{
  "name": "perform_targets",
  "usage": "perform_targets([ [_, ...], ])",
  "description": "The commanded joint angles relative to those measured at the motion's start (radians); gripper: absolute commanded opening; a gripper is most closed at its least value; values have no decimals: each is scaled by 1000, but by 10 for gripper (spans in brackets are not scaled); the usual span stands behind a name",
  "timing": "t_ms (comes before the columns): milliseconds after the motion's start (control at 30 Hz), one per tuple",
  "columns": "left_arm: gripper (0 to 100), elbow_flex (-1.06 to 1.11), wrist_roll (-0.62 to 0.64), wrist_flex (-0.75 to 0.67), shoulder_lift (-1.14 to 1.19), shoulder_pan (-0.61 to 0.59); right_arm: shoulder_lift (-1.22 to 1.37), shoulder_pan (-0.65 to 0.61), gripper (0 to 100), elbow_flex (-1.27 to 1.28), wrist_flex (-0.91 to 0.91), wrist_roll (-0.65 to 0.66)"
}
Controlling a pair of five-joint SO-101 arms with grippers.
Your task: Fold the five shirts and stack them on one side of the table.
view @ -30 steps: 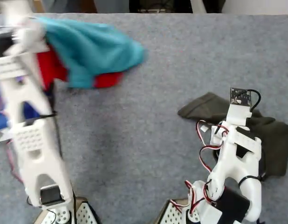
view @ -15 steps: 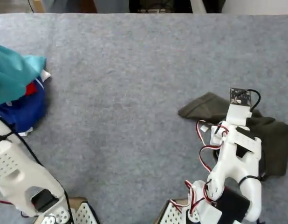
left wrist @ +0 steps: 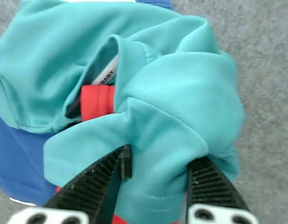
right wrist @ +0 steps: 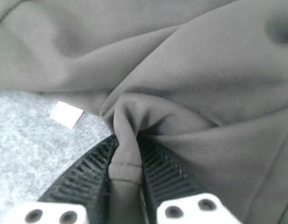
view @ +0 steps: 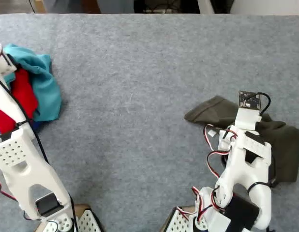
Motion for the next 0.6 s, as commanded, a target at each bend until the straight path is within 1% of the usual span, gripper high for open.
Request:
perform_targets([
  [0, 215, 125, 6, 11, -204, 122, 2, -15, 15, 1, -11, -6],
  [67, 231, 269, 6, 8, -285, 202, 4, -15, 15, -1, -11, -2],
  [167, 230, 493, 8, 5, -364, 318, 4, -15, 15, -2, -11, 0],
  [267, 230, 634, 14, -11, -423, 380, -1, -15, 15, -2, -5, 0],
  [333, 230, 674, 34, -32, -474, 354, -2, -15, 14, -10, -3, 0],
  [400, 230, 700, 28, -51, -528, 292, -2, -17, 14, -39, 32, 0],
  [500, 230, 734, 11, -72, -591, 156, -35, -78, 14, -150, 213, 0],
  [567, 230, 785, -15, -137, -609, 59, -88, -167, 14, -254, 377, 2],
])
